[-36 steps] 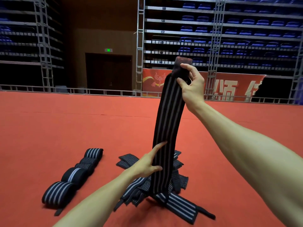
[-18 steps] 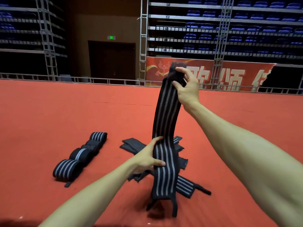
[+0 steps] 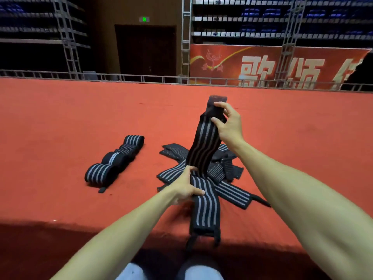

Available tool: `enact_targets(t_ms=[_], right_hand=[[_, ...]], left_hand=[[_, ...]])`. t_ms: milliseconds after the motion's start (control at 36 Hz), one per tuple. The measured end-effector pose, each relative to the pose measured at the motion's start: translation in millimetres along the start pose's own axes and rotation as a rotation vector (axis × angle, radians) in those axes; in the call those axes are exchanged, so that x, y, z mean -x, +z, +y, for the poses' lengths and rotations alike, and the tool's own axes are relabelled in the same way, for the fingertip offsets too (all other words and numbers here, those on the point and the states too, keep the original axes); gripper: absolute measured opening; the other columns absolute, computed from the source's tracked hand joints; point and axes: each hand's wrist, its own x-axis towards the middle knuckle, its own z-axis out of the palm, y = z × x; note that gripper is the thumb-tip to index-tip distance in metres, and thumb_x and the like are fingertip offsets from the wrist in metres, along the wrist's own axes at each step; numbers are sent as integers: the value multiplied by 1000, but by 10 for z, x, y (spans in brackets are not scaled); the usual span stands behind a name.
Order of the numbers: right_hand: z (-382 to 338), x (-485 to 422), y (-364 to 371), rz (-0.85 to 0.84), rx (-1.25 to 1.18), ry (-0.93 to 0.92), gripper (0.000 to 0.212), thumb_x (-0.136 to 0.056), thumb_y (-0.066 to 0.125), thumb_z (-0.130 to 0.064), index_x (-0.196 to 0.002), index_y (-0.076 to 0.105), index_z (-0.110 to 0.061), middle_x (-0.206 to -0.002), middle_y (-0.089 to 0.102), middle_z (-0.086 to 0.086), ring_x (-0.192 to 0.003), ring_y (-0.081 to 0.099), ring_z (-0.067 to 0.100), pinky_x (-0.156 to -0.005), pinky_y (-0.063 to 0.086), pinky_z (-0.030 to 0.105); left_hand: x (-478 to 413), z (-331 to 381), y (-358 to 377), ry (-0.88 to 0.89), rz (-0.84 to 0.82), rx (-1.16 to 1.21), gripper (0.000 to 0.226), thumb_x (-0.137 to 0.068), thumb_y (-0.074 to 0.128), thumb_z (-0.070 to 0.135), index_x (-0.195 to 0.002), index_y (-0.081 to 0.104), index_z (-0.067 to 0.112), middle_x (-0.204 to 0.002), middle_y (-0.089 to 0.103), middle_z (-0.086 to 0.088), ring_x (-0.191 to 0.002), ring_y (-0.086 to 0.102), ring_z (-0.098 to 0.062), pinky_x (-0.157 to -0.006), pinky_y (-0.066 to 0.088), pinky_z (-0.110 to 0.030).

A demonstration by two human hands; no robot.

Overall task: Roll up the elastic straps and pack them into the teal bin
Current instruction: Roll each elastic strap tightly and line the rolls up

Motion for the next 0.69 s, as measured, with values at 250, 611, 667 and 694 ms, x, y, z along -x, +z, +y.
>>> enact_targets(t_ms=[250, 611, 667, 694], right_hand=[[249, 134, 107, -46, 76, 5, 41, -86, 67, 4, -122, 64, -14, -116, 63, -9, -109, 56, 6, -95, 36, 5], [532, 429, 241, -97, 60, 124, 43, -86, 67, 3, -122, 63, -19, -117, 62, -11, -109, 55, 6, -94, 39, 7], [558, 442, 242, -136, 52, 138, 43, -85, 68, 4, -121, 64, -21, -117, 63, -10, -109, 57, 7, -97, 44, 18], [572, 444, 239, -167, 43, 153, 43, -85, 68, 4, -120, 64, -20, -116, 64, -9, -107, 58, 5, -94, 46, 18]], left_hand=[[-162, -255, 19, 189, 51, -698, 43, -84, 77, 24, -120, 56, 15, -124, 57, -7, -117, 53, -24, -91, 35, -22], [-152, -330, -78, 95, -107, -986, 60, -94, 55, 53, -148, 39, 34, -132, 30, -8, -124, 31, -30, -110, 31, -48], [-156, -294, -97, 134, -102, -962, 57, -93, 60, 50, -144, 48, 28, -128, 38, -8, -121, 35, -29, -109, 34, -45], [-155, -258, -104, 182, -80, -928, 50, -92, 63, 45, -137, 56, 23, -123, 44, -8, -117, 41, -27, -106, 37, -42]])
